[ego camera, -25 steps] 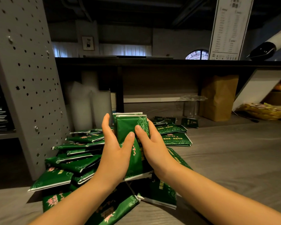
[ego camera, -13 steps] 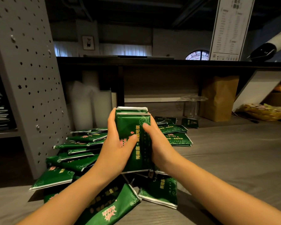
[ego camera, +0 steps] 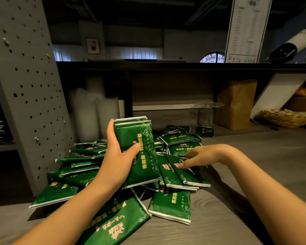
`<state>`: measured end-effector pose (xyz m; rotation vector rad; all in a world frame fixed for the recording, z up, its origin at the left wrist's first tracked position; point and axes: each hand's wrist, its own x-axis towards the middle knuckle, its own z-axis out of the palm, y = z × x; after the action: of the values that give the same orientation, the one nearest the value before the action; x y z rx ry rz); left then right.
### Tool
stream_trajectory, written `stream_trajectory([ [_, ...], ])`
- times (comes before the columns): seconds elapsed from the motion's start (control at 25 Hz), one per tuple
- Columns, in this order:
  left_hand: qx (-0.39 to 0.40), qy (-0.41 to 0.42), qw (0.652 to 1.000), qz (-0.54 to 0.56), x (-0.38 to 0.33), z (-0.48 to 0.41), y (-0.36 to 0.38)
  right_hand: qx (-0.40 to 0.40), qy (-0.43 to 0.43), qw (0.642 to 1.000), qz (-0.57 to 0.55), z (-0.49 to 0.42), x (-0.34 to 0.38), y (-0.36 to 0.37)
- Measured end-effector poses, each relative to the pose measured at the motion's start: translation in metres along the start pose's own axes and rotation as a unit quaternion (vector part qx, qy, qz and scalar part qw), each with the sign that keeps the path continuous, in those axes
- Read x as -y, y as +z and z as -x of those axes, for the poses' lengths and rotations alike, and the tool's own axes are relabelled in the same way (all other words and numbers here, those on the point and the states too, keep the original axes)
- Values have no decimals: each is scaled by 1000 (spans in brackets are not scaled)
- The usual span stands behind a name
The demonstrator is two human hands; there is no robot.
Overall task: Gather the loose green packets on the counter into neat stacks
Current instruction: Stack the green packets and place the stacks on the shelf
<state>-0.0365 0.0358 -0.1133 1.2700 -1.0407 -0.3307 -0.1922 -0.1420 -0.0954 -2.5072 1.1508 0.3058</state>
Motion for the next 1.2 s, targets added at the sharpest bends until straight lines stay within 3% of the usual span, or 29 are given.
stream_trajectory([
  [0.36, -11, -21, 1000, -10, 1, 0, -3, -9, -83, 981, -177, 2, 7, 9],
  [0.48, -7, -25, 1000, -16, 1, 0, -1, -93, -114, 962, -230, 2, 12, 9],
  [0.6, -11, -35, 999, -22, 1, 0, -2, -223, -139, 912, -316, 3, 16, 6],
  [0.72, -19, -39, 999, -21, 0, 0, -3, -316, -202, 822, -428, 9, 22, 1],
  [0.84, -34, -67, 997, 5, 3, -3, -4, -261, -246, 753, -552, 21, 40, 3],
  [0.92, -37, -97, 994, 41, 5, -4, -3, -232, -271, 755, -551, 23, 56, 15],
  [1.08, -52, -130, 981, 131, 3, 1, 2, -265, -317, 771, -486, 22, 82, 42],
  [1.2, -43, -118, 982, 144, 3, 6, 5, -227, -321, 768, -506, 19, 92, 54],
])
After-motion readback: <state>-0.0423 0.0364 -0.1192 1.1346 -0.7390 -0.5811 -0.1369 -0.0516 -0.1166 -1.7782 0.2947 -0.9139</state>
